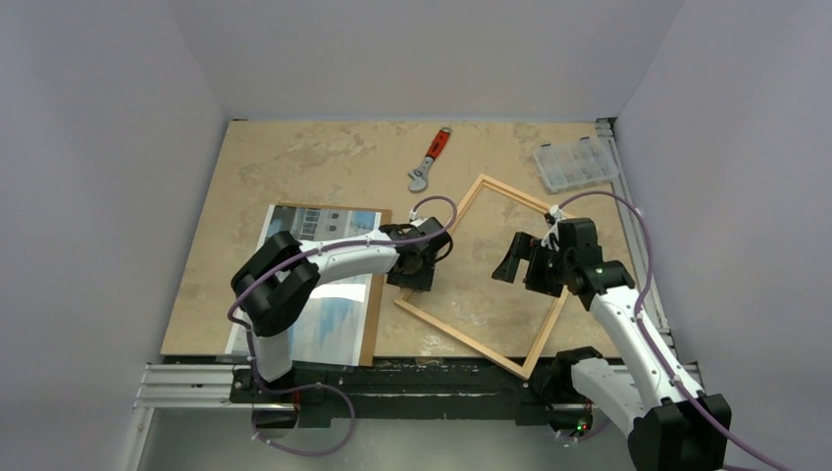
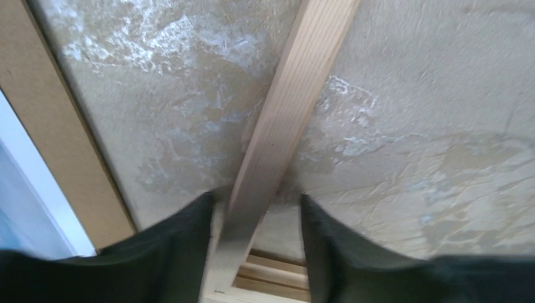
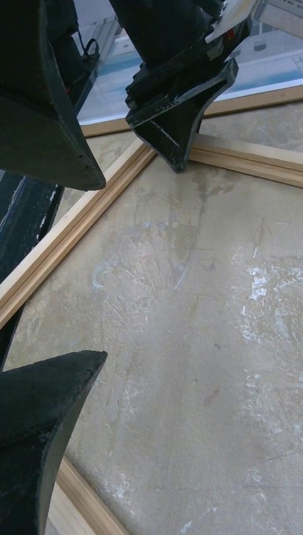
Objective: Put the photo into the frame
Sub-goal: Adjust the photo frame at the center of the board.
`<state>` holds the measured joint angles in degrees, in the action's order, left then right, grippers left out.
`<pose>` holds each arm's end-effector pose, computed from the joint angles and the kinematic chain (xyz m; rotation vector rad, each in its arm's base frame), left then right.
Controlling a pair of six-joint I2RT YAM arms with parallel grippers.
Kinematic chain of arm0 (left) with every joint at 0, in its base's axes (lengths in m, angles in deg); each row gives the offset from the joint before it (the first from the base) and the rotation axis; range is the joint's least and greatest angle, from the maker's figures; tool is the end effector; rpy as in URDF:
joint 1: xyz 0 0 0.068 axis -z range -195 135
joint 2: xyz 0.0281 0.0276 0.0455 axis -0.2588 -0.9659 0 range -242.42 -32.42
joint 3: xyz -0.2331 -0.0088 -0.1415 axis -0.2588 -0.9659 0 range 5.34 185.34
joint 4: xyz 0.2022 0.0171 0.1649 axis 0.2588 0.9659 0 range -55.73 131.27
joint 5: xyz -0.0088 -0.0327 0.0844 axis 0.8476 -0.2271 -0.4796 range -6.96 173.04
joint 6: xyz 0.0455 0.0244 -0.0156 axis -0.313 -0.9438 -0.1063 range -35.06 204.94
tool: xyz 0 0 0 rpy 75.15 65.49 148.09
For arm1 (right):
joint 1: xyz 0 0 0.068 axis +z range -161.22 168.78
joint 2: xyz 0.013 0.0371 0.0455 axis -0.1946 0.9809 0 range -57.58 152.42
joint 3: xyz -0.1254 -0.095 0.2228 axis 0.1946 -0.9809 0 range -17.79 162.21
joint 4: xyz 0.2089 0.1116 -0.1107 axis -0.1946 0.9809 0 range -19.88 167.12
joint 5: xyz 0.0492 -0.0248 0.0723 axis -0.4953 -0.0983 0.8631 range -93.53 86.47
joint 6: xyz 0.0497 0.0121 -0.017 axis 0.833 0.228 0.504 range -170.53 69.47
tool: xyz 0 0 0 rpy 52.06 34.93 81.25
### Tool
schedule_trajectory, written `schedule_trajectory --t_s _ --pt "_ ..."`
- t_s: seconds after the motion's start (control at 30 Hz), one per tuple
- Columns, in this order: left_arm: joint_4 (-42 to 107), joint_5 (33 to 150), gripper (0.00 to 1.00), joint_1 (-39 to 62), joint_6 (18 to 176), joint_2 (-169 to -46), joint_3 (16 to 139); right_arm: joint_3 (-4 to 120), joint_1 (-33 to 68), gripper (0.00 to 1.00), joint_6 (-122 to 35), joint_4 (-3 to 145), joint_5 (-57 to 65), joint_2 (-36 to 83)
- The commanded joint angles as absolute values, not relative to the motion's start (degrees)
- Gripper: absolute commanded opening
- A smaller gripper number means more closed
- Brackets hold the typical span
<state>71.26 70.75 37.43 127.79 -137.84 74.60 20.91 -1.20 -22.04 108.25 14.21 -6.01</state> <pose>0.2225 -0.2767 0.1676 0.1884 2.7787 -0.1025 0.1714 0.0413 0.2403 0.2669 2.5080 0.6651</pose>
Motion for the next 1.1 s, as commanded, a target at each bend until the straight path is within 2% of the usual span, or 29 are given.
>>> schedule_trajectory --t_s 0.0,0.07,0.13,0.17,0.33,0.63,0.8,1.07 --pt "65.90 73.33 0.37 37.52 129.04 -138.44 74.41 20.60 -1.16 0.96 -21.67 106.95 16.35 -5.59" --pt "65.88 73.22 0.17 37.48 129.74 -138.06 73.80 20.70 -1.17 0.96 -21.78 106.86 16.41 -5.63" --pt "66.55 72.64 0.01 37.47 130.48 -137.26 73.47 20.80 -1.14 0.96 -21.79 106.81 16.34 -5.59" --pt "67.08 72.14 0.00 37.47 130.93 -136.51 73.39 20.80 -1.14 0.96 -21.79 106.78 16.27 -5.55" --pt "68.44 69.28 0.00 37.47 135.36 -129.25 70.06 20.89 -1.21 0.95 -21.70 106.47 16.17 -4.97" --pt "64.86 64.97 0.00 37.56 147.89 -115.78 56.73 20.97 -1.12 0.95 -21.43 105.20 16.26 -3.50" --pt "63.60 64.89 0.00 38.34 149.98 -117.70 57.59 21.52 -1.23 0.95 -21.52 105.06 16.09 -2.84" --pt "67.39 63.70 0.00 45.26 153.54 -127.04 68.09 22.40 -1.18 0.95 -21.92 105.48 15.72 -2.64"
